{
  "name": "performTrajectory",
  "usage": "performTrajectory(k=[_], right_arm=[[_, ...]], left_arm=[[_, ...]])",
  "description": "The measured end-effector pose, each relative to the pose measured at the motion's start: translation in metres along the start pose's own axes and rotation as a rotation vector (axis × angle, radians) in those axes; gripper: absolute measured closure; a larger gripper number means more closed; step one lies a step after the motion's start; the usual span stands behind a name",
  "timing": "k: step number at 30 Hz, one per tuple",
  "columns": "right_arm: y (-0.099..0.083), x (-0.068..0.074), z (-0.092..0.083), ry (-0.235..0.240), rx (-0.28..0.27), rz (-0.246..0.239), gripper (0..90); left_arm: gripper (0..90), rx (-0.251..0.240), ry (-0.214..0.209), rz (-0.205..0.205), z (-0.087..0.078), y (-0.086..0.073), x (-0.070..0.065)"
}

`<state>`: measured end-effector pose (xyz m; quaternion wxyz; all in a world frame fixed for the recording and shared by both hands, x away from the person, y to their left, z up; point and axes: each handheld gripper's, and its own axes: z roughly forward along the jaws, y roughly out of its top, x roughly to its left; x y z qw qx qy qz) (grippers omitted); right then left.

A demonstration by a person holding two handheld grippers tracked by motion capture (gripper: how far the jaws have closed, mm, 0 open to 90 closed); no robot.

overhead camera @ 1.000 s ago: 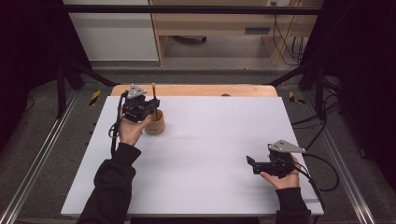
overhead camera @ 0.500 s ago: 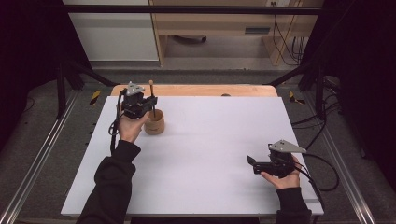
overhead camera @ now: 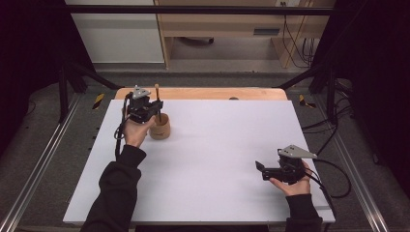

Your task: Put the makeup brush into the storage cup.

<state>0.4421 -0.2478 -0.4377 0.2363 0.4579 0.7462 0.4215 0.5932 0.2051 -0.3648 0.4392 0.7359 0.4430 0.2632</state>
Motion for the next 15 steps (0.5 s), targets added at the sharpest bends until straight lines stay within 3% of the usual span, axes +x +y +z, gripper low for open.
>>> performTrajectory(k=[15], right_arm=[[-0.0003, 0.0003, 0.0009, -0.001, 0.000, -0.006, 4.5]], left_arm=[[82.9, 0.013, 0.002, -0.017, 0.0071, -0.0099, 0.0030]])
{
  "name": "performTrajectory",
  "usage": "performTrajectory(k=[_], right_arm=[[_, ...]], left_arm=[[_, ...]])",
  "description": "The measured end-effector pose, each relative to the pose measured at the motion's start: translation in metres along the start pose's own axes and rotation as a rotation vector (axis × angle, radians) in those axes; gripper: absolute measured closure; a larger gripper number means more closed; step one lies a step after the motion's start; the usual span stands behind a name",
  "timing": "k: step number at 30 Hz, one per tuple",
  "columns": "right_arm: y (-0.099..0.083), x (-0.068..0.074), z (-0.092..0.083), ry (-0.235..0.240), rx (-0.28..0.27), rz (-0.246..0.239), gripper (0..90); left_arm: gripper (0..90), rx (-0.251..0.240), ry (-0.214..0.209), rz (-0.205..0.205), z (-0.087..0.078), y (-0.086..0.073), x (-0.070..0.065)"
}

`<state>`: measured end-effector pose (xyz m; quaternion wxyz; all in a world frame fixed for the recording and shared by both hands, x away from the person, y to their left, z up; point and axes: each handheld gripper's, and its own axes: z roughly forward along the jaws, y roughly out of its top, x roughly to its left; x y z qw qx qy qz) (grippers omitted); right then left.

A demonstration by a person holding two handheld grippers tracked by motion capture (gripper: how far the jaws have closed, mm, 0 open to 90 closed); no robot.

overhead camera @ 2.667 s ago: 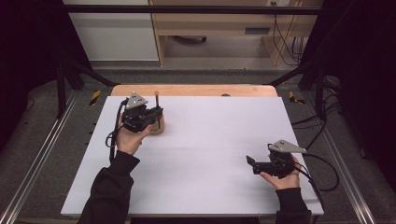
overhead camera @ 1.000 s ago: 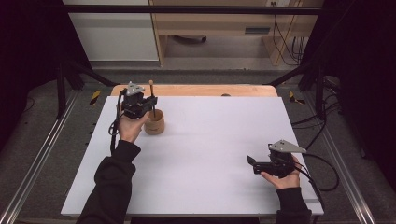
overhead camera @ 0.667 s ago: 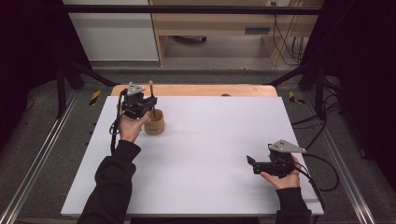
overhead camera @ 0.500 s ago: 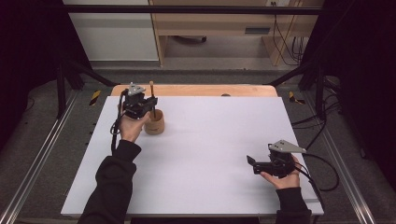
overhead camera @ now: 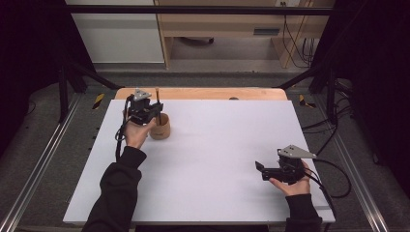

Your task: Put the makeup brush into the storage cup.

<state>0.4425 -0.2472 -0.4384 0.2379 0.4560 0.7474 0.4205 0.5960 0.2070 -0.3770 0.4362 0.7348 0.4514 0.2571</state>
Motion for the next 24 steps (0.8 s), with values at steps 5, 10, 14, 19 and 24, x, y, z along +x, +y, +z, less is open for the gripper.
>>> performTrajectory(k=[5, 10, 14, 19, 24], right_arm=[[0.000, 0.000, 0.000, -0.001, -0.001, -0.003, 4.5], [0.000, 0.000, 0.000, -0.001, -0.002, -0.003, 4.5], [0.000, 0.000, 0.000, -0.001, -0.001, 0.000, 4.4], [0.000, 0.000, 0.000, -0.001, -0.001, -0.001, 4.4], [0.000, 0.001, 0.000, 0.001, 0.002, 0.003, 4.4]], left_arm=[[82.9, 0.011, 0.002, 0.001, 0.002, -0.004, 0.001], [82.9, 0.015, 0.001, 0.003, 0.005, -0.005, 0.000], [82.9, 0.024, 0.005, 0.006, 0.008, -0.009, -0.001], [82.9, 0.036, 0.006, 0.005, 0.009, -0.013, 0.000], [82.9, 0.047, 0.005, 0.005, 0.011, -0.018, 0.000]])
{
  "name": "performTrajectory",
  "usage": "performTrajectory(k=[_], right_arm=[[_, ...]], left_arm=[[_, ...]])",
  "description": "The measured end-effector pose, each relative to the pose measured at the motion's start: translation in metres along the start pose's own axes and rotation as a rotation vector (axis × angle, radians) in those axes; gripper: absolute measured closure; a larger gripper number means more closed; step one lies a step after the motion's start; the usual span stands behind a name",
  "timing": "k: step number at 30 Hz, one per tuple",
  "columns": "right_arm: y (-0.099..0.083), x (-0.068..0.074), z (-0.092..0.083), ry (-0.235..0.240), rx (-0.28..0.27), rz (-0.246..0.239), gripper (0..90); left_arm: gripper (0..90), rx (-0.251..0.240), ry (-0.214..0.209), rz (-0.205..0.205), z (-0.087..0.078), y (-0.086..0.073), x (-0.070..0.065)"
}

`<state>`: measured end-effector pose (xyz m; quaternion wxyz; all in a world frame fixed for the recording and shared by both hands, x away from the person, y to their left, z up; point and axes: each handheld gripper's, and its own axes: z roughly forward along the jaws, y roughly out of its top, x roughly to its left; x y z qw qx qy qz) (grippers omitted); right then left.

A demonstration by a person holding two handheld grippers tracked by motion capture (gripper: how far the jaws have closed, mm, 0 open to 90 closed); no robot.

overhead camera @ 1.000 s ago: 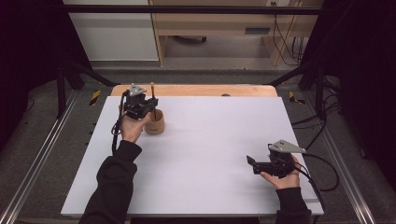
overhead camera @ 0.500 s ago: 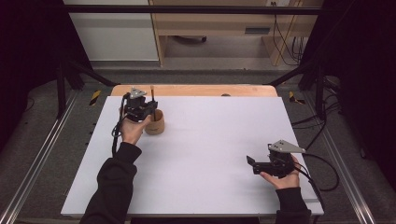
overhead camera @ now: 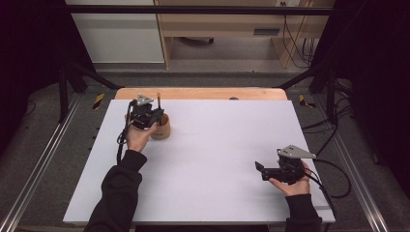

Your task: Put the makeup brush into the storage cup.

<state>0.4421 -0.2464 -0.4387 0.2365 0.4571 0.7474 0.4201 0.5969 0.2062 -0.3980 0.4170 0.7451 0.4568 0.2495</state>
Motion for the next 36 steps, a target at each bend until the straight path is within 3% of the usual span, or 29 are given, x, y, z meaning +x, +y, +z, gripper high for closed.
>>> performTrajectory(k=[36], right_arm=[[0.0002, 0.0002, -0.0003, 0.001, -0.002, 0.002, 4.3]], left_arm=[[82.4, 0.061, -0.010, 0.002, 0.0071, -0.0106, -0.0026]])
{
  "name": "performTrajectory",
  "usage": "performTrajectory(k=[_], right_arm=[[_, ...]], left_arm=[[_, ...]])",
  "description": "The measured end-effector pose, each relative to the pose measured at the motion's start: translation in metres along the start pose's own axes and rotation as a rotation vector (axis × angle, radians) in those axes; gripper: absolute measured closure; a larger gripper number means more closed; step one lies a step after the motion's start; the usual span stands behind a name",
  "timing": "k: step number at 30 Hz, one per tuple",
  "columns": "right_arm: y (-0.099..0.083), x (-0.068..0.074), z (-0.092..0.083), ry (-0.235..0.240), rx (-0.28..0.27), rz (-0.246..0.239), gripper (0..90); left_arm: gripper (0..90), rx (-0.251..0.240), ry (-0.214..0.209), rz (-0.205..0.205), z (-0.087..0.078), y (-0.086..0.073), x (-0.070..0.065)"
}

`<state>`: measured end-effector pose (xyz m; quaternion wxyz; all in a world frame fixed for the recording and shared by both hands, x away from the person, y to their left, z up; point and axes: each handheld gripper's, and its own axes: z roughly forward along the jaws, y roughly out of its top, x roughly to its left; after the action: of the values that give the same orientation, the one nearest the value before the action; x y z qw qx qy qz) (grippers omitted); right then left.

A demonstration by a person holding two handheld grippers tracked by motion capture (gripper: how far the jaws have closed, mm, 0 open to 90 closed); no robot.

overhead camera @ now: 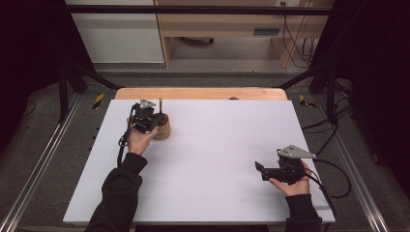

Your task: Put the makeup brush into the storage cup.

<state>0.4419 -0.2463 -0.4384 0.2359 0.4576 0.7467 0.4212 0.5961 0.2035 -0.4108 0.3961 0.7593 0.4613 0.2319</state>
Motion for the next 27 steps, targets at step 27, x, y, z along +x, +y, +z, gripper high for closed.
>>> performTrajectory(k=[27], right_arm=[[0.003, -0.001, -0.006, 0.004, -0.031, 0.012, 3.3]], left_arm=[[59.3, -0.041, -0.036, -0.002, -0.029, -0.008, -0.009]])
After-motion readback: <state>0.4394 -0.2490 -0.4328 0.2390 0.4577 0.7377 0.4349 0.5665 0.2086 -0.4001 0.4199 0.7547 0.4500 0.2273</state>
